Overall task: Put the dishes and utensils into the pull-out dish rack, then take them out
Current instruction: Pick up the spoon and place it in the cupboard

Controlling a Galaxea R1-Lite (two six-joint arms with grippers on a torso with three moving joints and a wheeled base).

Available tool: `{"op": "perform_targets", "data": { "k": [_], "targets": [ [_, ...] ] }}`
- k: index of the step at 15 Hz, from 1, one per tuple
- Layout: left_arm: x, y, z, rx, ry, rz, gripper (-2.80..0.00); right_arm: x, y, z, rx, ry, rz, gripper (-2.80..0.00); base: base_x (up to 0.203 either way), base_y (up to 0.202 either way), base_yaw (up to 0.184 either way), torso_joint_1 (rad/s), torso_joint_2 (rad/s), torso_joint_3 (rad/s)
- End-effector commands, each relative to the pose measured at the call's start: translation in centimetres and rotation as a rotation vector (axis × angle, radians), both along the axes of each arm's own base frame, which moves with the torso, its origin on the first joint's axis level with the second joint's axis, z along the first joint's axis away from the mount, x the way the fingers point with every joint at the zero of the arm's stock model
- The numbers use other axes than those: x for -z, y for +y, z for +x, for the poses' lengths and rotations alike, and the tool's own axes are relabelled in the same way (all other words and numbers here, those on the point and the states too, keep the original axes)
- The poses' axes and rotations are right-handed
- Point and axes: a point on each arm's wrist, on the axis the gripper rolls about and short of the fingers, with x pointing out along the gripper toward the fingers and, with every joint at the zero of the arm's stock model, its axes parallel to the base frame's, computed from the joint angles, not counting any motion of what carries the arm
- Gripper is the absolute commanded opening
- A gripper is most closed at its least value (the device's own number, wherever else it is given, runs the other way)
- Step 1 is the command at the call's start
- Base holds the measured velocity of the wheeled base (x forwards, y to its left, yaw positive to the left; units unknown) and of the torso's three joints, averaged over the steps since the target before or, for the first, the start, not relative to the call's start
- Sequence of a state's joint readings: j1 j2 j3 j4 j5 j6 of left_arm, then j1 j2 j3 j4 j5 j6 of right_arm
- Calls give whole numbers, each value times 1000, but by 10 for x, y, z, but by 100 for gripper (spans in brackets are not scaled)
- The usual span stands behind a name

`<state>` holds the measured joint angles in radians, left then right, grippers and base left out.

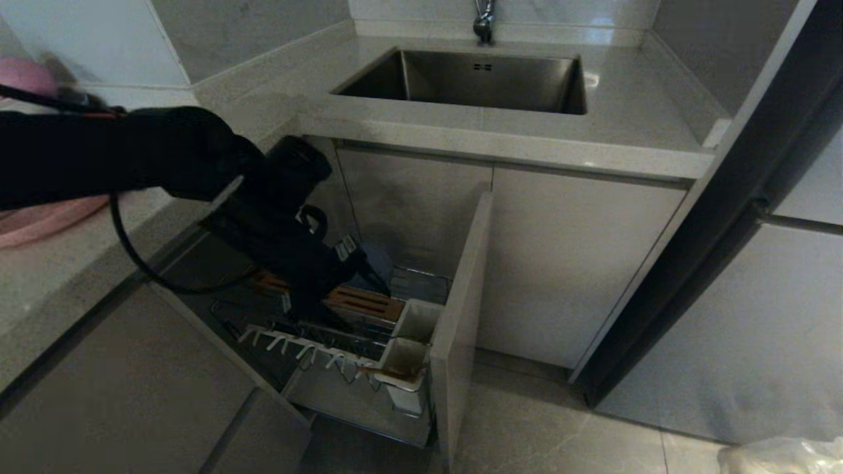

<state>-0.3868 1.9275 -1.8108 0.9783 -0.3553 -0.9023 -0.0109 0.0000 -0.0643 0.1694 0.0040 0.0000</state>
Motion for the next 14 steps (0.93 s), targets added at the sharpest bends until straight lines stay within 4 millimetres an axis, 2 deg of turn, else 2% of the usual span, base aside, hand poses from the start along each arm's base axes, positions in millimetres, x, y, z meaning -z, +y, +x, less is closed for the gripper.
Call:
{"op": "perform_targets", "data": {
  "k": [1, 5, 9, 11, 14],
  "targets": [
    [-36, 12, -30, -8, -90, -32, -280, 0, 0, 0, -1, 1, -1, -280, 0, 0, 0, 0, 0, 0],
    [-82, 37, -87, -29, -214, -54, -280, 0, 0, 0, -2, 1, 0, -280, 0, 0, 0, 0, 0, 0],
    [-130, 86, -158, -172, -464, -42, -280, 0, 0, 0, -1, 1, 0, -280, 0, 0, 0, 0, 0, 0],
    [-150, 115, -190, -281, -609, 21, -280, 0, 0, 0, -1, 1, 0, -280, 0, 0, 0, 0, 0, 0],
    [-165, 137, -234, -381, -796, 222, -280, 0, 0, 0, -1, 1, -1, -280, 0, 0, 0, 0, 0, 0]
  ]
}}
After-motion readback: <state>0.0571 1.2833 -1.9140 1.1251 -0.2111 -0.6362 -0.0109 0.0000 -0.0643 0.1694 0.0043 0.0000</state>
